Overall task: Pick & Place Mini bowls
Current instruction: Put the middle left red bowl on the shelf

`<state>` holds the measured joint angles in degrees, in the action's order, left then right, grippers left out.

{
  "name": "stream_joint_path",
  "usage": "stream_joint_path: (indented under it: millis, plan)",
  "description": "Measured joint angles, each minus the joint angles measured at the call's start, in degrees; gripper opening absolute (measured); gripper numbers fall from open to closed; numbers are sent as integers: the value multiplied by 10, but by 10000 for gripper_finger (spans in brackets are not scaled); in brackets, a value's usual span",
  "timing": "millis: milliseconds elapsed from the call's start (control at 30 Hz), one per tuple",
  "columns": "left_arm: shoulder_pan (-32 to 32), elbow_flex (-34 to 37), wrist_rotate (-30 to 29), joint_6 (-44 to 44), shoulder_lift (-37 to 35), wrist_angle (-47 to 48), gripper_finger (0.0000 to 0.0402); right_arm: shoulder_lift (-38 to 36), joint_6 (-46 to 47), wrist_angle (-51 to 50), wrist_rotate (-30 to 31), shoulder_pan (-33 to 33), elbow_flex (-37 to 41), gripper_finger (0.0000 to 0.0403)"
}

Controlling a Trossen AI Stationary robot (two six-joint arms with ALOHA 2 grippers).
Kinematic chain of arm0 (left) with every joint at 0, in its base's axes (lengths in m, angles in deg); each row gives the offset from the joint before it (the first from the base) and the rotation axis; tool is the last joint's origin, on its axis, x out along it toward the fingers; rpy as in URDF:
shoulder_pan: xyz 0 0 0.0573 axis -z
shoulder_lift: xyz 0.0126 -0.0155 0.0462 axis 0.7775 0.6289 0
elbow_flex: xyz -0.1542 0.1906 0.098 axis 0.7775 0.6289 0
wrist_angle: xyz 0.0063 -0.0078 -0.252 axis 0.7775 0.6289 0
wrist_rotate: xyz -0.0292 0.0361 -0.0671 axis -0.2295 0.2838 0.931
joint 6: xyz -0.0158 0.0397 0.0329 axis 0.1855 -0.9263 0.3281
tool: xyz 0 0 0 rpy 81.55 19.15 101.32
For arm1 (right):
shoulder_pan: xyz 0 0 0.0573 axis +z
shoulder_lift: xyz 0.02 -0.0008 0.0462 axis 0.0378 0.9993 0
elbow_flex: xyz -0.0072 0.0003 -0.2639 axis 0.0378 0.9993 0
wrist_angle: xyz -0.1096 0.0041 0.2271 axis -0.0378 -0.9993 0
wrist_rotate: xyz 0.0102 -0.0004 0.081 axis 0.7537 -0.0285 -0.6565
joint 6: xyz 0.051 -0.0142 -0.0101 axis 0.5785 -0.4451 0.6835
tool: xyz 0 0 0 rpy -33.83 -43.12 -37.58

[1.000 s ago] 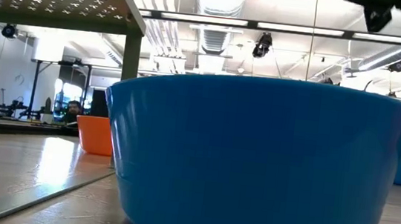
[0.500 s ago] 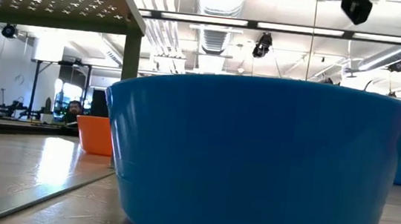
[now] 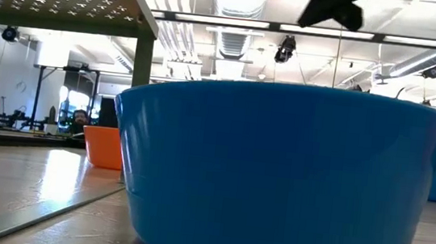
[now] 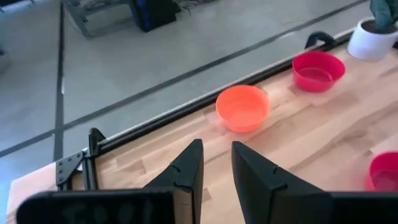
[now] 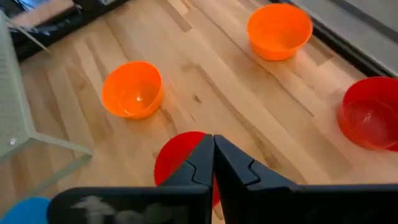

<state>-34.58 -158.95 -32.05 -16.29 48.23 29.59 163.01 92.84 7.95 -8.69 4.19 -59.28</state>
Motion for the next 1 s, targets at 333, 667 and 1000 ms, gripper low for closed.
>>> stream_joint_path:
  millis: [333, 667, 1000]
  plan:
    - [3, 37, 36, -91, -54, -52, 78, 142, 34, -47, -106, -42, -108, 76]
    - [3, 35, 38, -180, -64, -97, 78, 250, 100, -119, -138, -94, -137, 142]
    - [3, 35, 47, -199, -65, -98, 78, 324, 92, -130, -155, -103, -137, 149]
